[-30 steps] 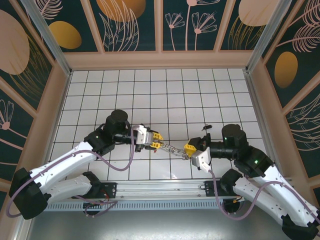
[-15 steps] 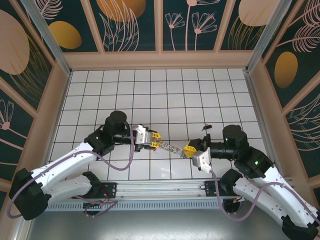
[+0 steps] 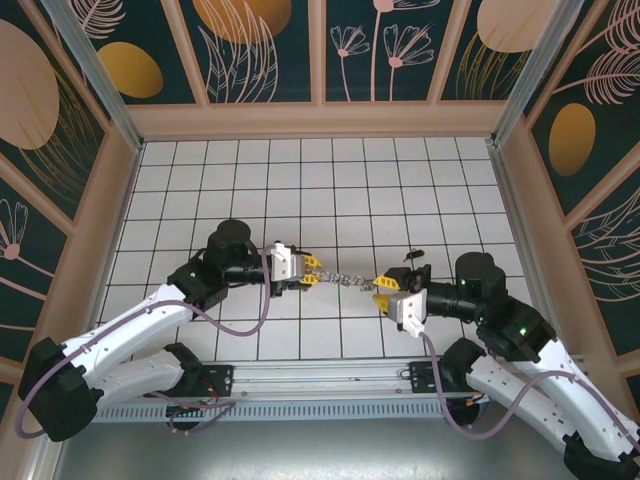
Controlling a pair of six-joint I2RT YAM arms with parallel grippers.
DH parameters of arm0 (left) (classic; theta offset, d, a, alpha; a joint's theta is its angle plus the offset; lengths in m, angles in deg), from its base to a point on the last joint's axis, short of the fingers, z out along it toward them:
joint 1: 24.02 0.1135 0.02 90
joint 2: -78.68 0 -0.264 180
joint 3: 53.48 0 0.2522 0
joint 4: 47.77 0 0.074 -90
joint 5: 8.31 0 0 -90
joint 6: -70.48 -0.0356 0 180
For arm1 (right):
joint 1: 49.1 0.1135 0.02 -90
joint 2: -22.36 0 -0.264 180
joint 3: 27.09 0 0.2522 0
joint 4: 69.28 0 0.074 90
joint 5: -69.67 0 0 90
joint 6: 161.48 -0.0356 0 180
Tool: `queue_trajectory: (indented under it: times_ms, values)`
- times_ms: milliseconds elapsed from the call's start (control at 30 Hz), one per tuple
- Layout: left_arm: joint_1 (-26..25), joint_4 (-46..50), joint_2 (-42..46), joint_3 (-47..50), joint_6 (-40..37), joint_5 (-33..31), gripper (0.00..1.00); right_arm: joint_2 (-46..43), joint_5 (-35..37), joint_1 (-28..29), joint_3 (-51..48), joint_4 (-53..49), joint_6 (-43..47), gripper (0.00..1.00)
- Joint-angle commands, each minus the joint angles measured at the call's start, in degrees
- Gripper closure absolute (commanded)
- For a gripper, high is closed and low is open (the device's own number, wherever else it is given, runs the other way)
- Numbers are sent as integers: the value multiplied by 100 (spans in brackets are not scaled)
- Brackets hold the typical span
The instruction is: Put the keys on the keyring
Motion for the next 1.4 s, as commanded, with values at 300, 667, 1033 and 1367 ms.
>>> queue_trajectory:
  times_ms: [300,667,1033,1367]
  values:
    - [24,-1106,124,-84,1276,-690,100,-197,797,59,-850,2012,-3557,62]
    - [24,-1245,175,58,1415,-771,100,-286,1702,66,-1403,3065,-3884,55]
    - [19,-1284,141,81,1493,-818,100,-54,2125,357,-1613,3759,-4056,54]
    - [24,-1318,128,108,1662,-951,100,259,3707,1317,-1606,3881,-3496,54]
